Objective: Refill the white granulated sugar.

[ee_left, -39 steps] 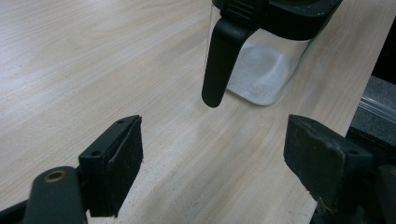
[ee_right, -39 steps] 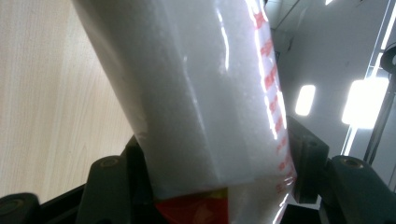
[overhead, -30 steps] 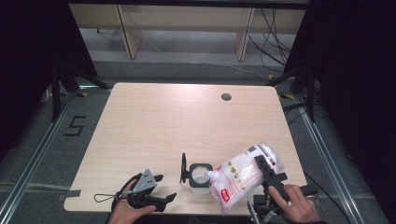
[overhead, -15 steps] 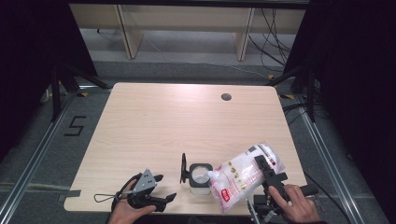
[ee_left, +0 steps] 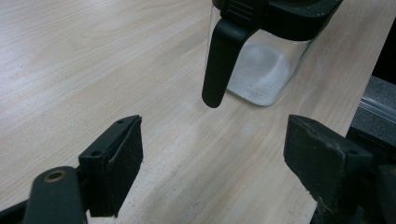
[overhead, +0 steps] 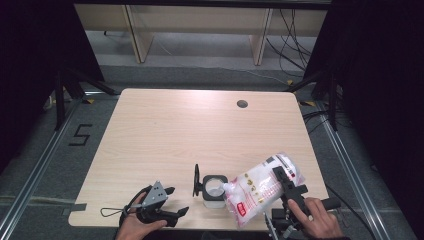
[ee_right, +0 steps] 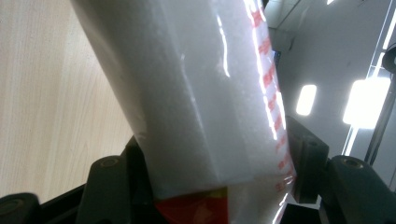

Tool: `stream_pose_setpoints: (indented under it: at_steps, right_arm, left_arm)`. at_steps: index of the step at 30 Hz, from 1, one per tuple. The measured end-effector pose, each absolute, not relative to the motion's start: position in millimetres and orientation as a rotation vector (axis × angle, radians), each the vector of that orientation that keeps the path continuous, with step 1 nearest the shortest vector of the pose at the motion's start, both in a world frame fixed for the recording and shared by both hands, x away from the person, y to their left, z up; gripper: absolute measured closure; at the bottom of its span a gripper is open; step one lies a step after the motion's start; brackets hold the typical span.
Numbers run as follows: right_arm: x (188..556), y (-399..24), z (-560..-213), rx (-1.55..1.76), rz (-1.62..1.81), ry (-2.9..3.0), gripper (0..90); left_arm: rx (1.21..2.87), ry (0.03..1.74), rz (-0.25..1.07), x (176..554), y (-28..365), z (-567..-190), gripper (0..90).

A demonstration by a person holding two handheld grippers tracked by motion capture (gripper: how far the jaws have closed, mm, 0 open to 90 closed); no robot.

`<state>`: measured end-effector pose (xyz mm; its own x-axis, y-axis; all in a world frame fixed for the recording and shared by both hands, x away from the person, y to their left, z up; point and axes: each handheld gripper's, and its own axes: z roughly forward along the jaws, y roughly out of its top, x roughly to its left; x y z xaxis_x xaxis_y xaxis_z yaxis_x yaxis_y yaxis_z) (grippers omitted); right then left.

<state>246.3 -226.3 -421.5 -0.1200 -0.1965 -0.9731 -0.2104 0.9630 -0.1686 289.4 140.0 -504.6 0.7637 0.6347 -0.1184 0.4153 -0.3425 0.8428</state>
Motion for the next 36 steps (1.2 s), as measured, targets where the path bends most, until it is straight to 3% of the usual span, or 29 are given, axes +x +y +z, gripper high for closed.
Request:
stream_pose_setpoints:
  at_steps: [36]
  right_arm:
    - [246.5,-225.6,-419.5,-0.328,0.016,1.695,41.9]
  left_arm:
    - [1.996,0.763,0.301,290.8,141.6,-504.1,19.3]
